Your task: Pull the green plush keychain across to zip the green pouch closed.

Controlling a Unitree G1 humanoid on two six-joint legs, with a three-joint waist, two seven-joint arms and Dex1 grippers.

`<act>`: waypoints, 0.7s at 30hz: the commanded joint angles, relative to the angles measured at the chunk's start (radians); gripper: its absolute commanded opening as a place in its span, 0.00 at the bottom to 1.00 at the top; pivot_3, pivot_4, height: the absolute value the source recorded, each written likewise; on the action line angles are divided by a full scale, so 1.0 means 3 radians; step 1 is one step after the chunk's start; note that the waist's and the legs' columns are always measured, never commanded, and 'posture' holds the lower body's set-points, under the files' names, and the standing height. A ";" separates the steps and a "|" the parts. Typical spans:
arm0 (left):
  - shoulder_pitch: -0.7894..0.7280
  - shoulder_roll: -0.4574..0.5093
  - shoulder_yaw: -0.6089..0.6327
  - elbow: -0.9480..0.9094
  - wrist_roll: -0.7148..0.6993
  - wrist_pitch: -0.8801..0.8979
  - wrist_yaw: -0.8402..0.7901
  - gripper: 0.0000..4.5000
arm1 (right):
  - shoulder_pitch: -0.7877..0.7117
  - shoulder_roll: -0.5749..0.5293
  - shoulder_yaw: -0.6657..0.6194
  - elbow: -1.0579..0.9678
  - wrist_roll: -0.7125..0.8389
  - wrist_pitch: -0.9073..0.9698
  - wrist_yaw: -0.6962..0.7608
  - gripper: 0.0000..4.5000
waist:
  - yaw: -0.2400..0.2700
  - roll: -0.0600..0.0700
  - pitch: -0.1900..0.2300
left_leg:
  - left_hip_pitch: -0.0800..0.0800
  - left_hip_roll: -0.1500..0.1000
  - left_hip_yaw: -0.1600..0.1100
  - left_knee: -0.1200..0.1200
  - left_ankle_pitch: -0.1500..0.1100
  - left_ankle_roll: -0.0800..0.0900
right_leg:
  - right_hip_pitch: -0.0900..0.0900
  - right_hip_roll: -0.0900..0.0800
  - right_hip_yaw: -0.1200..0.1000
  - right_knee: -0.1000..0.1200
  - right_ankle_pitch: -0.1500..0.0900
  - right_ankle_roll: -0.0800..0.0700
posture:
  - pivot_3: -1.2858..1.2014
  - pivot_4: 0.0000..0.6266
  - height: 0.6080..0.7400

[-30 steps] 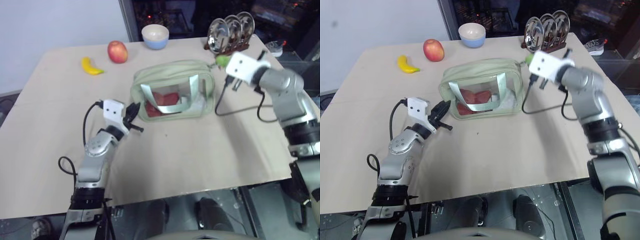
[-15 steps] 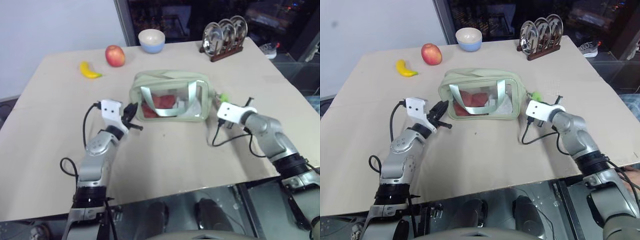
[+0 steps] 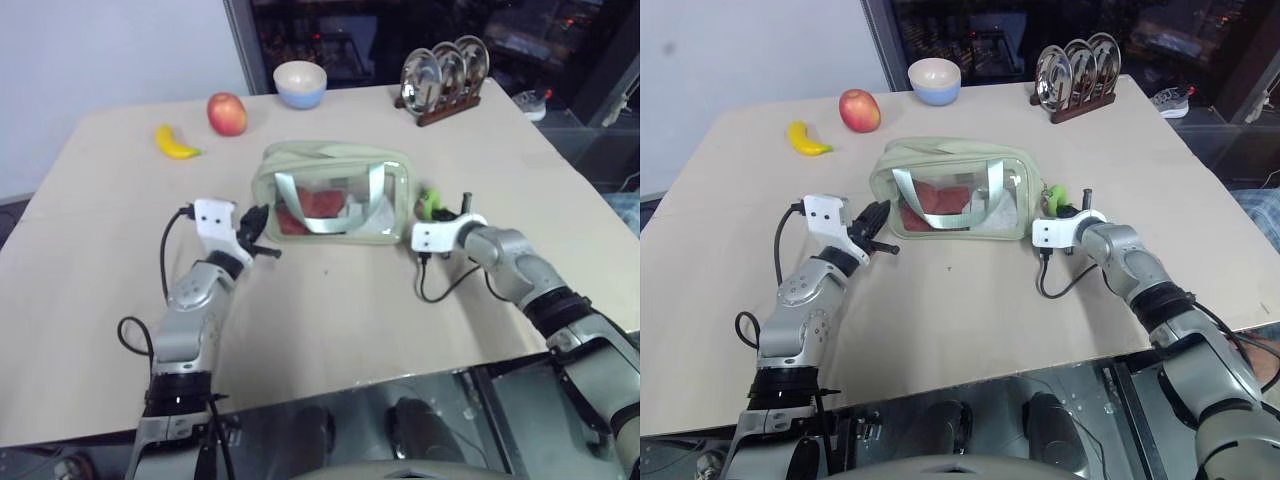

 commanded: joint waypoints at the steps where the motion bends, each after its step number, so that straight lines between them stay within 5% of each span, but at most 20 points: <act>1: 0.0026 0.0020 0.0172 -0.0040 0.0007 -0.0034 0.0084 0.00 | 0.0129 -0.0052 0.0167 0.0284 -0.0152 -0.0132 0.0059 0.01 | 0.0004 -0.0002 -0.0001 | 0.0006 0.0000 -0.0002 -0.0002 0.0000 0.0000 | 0.0007 0.0000 -0.0003 -0.0006 0.0000 0.0000 | 0.52 0.24 1.00; 9: 0.0190 0.0074 -0.0008 -0.0526 -0.0174 -0.0124 -0.0415 0.00 | 0.0235 0.0106 -0.0739 -0.0418 0.0865 0.0169 0.0475 0.01 | 0.0028 0.0002 0.0005 | -0.0015 0.0002 -0.0016 -0.0010 0.0000 0.0000 | -0.0003 -0.0009 -0.0015 -0.0023 0.0000 0.0000 | 0.52 0.24 1.00; 11: 0.0232 0.0108 0.0012 -0.0616 -0.0233 -0.0071 -0.0496 0.16 | 0.0333 0.0189 -0.1053 -0.0817 0.1336 0.0565 0.0760 0.00 | 0.0049 0.0005 0.0007 | -0.0037 0.0000 -0.0024 -0.0008 0.0001 -0.0001 | -0.0018 -0.0012 -0.0023 -0.0028 0.0001 -0.0001 | 0.52 0.24 1.00; 12: 0.0249 0.0129 0.0030 -0.0649 -0.0260 -0.0040 -0.0526 0.22 | 0.0383 0.0176 -0.1139 -0.0998 0.1495 0.0696 0.0917 0.17 | 0.0070 0.0006 0.0007 | -0.0048 0.0000 -0.0030 -0.0007 0.0001 -0.0001 | -0.0026 -0.0013 -0.0028 -0.0031 0.0001 -0.0001 | 0.52 0.24 1.00; 17: 0.0431 0.0327 0.0138 -0.0841 -0.0371 0.0103 -0.0699 0.74 | 0.0670 0.0023 -0.1592 -0.1784 0.2092 0.1314 0.1291 0.60 | 0.0119 0.0010 0.0009 | -0.0104 -0.0007 -0.0042 -0.0009 0.0009 -0.0016 | -0.0071 -0.0022 -0.0040 -0.0044 0.0001 -0.0001 | 0.52 0.24 1.00; 20: 0.0591 0.0438 0.0279 -0.1027 -0.0514 0.0174 -0.0787 0.76 | 0.0947 -0.0084 -0.1896 -0.2259 0.2489 0.1631 0.1449 0.93 | 0.0155 0.0010 0.0010 | -0.0108 -0.0010 -0.0044 -0.0016 0.0008 -0.0014 | -0.0072 -0.0027 -0.0042 -0.0055 0.0001 -0.0001 | 0.52 0.24 1.00; 21: 0.0648 0.0474 0.0340 -0.1082 -0.0551 0.0195 -0.0797 0.76 | 0.1065 -0.0122 -0.1987 -0.2408 0.2595 0.1689 0.1486 0.97 | 0.0170 0.0011 0.0010 | -0.0108 -0.0010 -0.0045 -0.0018 0.0008 -0.0013 | -0.0071 -0.0028 -0.0043 -0.0060 0.0001 -0.0001 | 0.52 0.24 1.00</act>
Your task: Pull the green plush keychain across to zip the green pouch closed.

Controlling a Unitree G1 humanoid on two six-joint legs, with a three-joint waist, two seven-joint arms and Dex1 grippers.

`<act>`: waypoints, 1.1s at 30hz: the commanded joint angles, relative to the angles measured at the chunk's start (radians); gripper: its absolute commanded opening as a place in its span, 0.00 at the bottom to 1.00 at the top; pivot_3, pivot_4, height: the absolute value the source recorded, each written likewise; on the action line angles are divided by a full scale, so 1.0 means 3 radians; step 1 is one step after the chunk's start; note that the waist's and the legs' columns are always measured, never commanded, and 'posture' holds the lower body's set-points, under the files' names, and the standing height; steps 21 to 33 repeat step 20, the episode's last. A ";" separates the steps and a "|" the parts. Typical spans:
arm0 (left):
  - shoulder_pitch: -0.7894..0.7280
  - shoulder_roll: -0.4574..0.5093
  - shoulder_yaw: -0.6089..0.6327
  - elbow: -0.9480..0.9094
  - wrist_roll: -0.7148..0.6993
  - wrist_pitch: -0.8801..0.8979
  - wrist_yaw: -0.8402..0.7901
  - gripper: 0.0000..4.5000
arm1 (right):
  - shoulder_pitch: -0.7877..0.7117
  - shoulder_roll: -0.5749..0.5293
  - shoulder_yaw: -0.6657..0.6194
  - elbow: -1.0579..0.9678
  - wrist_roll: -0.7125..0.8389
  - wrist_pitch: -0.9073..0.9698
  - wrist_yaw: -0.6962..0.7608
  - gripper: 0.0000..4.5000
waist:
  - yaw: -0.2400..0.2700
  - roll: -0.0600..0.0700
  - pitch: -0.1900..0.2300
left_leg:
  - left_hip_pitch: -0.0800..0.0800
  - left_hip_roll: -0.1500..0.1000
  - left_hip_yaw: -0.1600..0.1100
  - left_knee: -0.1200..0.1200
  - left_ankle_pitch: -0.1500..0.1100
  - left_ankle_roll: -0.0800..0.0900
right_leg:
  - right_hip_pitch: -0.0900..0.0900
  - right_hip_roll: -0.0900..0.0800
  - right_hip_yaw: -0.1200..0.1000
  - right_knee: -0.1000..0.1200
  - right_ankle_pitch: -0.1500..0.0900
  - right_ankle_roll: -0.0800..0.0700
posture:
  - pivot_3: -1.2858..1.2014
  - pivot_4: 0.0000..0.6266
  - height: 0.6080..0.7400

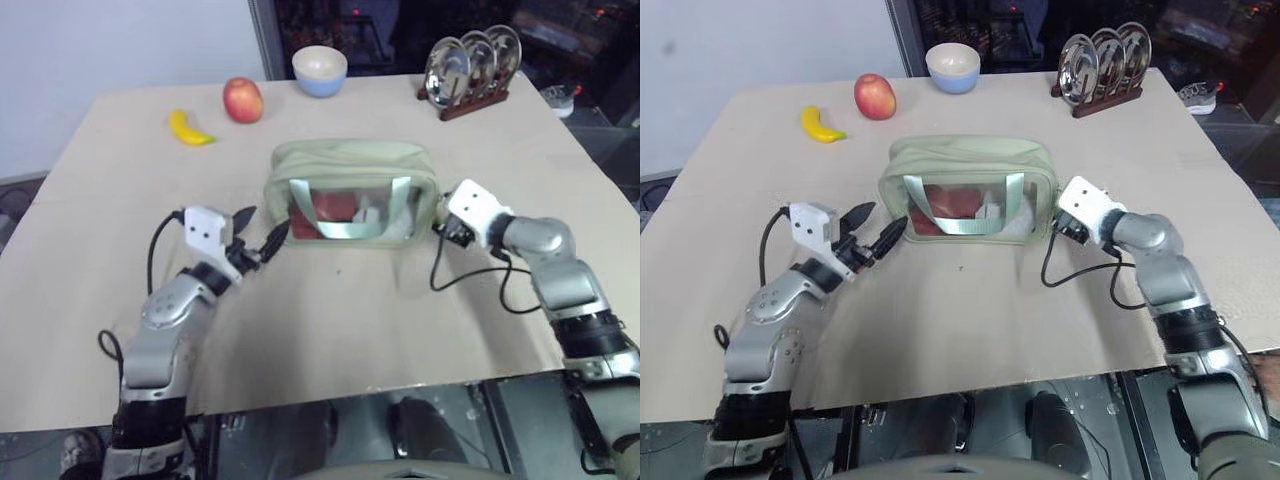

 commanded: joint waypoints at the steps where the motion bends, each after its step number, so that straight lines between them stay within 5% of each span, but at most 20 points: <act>1: 0.0149 0.0135 0.0263 -0.0361 -0.0194 0.0053 -0.0084 0.76 | 0.0320 -0.0131 -0.0415 -0.0654 0.0471 0.0318 0.0168 0.97 | 0.0025 0.0001 0.0001 | 0.0000 0.0000 0.0000 -0.0003 0.0000 0.0000 | 0.0000 0.0000 0.0000 -0.0001 0.0000 0.0000 | 0.52 0.24 1.00; 13: 0.0614 0.0465 0.0816 -0.0616 -0.0606 0.0371 -0.0233 0.76 | 0.1687 -0.0157 -0.0739 -0.2065 0.1049 0.0900 -0.0112 0.97 | 0.0029 0.0007 0.0004 | 0.0012 0.0002 -0.0003 -0.0008 -0.0009 0.0015 | 0.0010 0.0000 -0.0006 -0.0001 0.0000 0.0000 | 0.52 0.24 1.00; 33: 0.0665 0.0464 0.0918 -0.0607 -0.0637 0.0391 -0.0155 0.76 | 0.1866 -0.0183 -0.0689 -0.2081 0.1031 0.0823 -0.0253 0.97 | 0.0035 0.0007 0.0004 | 0.0012 0.0002 -0.0005 -0.0005 -0.0008 0.0014 | 0.0013 0.0000 -0.0009 0.0000 0.0000 0.0000 | 0.52 0.24 1.00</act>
